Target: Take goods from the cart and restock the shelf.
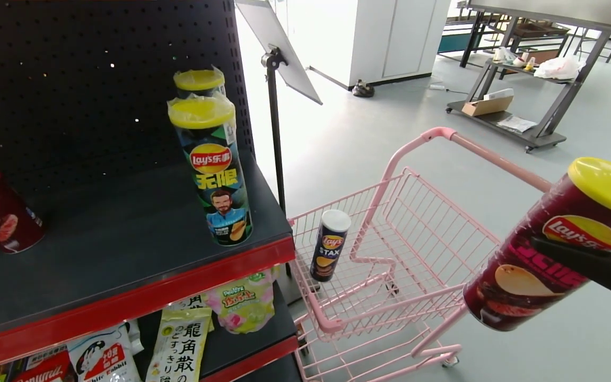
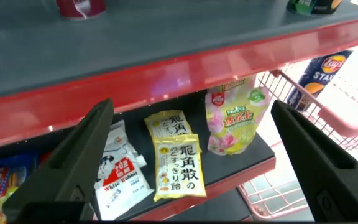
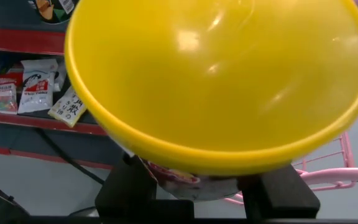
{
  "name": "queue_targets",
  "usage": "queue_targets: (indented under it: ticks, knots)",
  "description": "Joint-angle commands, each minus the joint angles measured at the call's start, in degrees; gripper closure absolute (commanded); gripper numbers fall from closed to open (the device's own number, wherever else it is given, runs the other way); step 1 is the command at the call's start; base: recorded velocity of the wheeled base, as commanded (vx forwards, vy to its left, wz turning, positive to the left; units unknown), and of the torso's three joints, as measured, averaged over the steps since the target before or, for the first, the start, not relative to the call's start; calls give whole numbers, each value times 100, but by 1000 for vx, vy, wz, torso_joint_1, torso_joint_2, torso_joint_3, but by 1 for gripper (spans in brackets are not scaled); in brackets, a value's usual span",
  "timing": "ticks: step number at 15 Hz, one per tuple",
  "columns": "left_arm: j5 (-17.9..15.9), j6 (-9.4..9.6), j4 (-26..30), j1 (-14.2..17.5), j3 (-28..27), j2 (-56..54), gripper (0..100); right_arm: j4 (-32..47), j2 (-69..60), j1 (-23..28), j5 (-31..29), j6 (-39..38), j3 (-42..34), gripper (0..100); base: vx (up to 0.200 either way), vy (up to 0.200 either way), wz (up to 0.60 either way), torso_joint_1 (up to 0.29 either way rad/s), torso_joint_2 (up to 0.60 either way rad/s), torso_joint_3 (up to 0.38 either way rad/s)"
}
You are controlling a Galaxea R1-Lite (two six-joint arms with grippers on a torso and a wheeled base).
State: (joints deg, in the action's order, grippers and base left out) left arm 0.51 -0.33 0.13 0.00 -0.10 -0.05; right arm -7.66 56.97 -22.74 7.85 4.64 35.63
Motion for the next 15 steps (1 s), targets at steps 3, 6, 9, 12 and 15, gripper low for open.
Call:
queue_targets:
  ticks: [3, 6, 9, 12, 15]
  knots:
    - [-7, -2, 4, 0, 1, 5, 0, -8, 87, -3, -12, 1, -39, 100, 0, 0, 200, 159, -417, -255]
    - [2, -2, 4, 0, 1, 5, 0, -8, 87, 6, -20, 1, -74, 100, 0, 0, 600, 23, -53, -33]
    - [2, -2, 4, 0, 1, 5, 0, -8, 87, 6, -20, 1, -83, 100, 0, 0, 600, 12, -2, -7]
    - [2, -2, 4, 0, 1, 5, 0, -17, 7, 6, -38, 28, -232, 100, 0, 0, 400, 2, -5, 5]
    - [2, -2, 4, 0, 1, 5, 0, -52, -221, 15, -38, 212, -487, 100, 0, 0, 0, 0, 0, 0]
